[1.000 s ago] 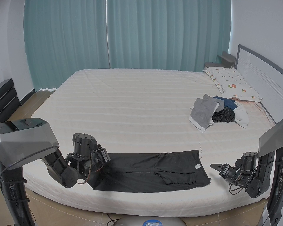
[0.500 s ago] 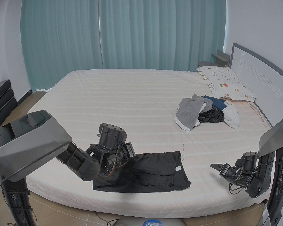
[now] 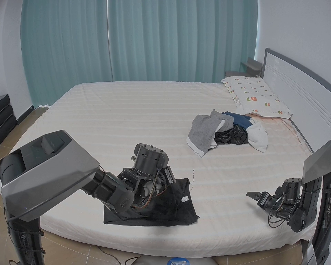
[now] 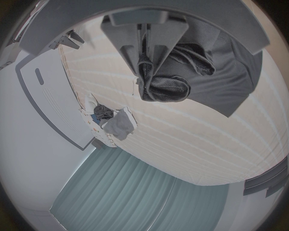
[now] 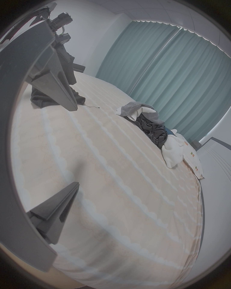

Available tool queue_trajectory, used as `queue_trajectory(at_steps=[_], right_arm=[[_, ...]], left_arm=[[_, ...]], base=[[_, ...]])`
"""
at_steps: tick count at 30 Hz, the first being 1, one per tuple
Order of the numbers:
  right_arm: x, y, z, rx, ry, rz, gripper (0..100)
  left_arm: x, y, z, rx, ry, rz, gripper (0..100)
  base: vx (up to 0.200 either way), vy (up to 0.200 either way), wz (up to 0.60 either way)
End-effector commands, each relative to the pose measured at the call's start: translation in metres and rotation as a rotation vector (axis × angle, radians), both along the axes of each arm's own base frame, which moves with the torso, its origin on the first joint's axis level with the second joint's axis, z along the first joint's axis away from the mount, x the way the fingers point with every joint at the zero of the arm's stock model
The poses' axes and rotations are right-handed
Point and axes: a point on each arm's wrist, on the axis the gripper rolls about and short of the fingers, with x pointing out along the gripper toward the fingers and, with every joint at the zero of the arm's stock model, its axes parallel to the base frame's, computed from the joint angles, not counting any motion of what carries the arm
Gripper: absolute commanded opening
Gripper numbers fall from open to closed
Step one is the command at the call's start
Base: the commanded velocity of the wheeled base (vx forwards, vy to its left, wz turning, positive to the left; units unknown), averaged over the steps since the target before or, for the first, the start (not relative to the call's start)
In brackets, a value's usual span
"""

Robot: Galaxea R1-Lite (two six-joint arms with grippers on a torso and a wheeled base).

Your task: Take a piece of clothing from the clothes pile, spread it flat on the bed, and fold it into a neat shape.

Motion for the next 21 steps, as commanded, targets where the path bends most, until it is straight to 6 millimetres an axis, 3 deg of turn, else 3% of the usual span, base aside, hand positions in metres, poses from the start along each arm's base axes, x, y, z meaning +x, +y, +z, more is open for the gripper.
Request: queue_trajectory(at_steps=[1,5,6,16,19,21], right_arm=[[0.001,0.0,0.0,0.0,-0.009,0.002,100],[0.0,0.0,-0.001,-0.001,-0.006,0.003,100],[0.0,0.0,-0.001,-0.001,-0.006,0.003,100],[0.0,0.0,-0.001,-0.004,-0.003,0.005,100],[0.0,0.0,-0.001,-0.004,-0.003,0.005,100],[0.0,0.0,-0.001,-0.004,-0.005,0.005,100]], left_arm=[[0.002,-0.002,-0.008,-0.002,0.016,0.007,0],[0.003,-0.004,-0.003,-0.072,0.027,0.035,0],[0.003,-0.005,-0.002,-0.091,0.035,0.039,100],[0.003,-0.004,-0.003,-0.122,0.031,0.047,100],[0.002,0.0,-0.005,-0.116,0.039,0.057,100],[-0.001,0.014,-0.01,-0.099,0.068,0.082,100]], base=[[0.0,0.0,0.0],[0.0,0.0,0.0],[0.0,0.0,0.0],[0.0,0.0,0.0],[0.0,0.0,0.0],[0.0,0.0,0.0]])
